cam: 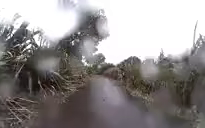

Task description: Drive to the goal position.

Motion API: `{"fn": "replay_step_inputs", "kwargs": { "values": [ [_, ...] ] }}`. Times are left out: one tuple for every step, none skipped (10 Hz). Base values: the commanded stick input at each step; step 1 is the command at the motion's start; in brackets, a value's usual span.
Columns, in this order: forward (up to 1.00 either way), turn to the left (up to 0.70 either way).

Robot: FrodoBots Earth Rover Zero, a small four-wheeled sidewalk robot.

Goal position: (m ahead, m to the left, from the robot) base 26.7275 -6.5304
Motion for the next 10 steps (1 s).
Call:
{"fn": "replay_step_inputs", "kwargs": {
  "values": [
    [0.85, 0.00],
    [0.85, 0.00],
    [0.85, 0.00],
    [0.85, 0.00],
    [0.85, 0.00],
    [0.85, 0.00],
    [0.85, 0.00],
    [0.85, 0.00],
    [0.85, 0.00],
    [0.85, 0.00]
  ]
}}
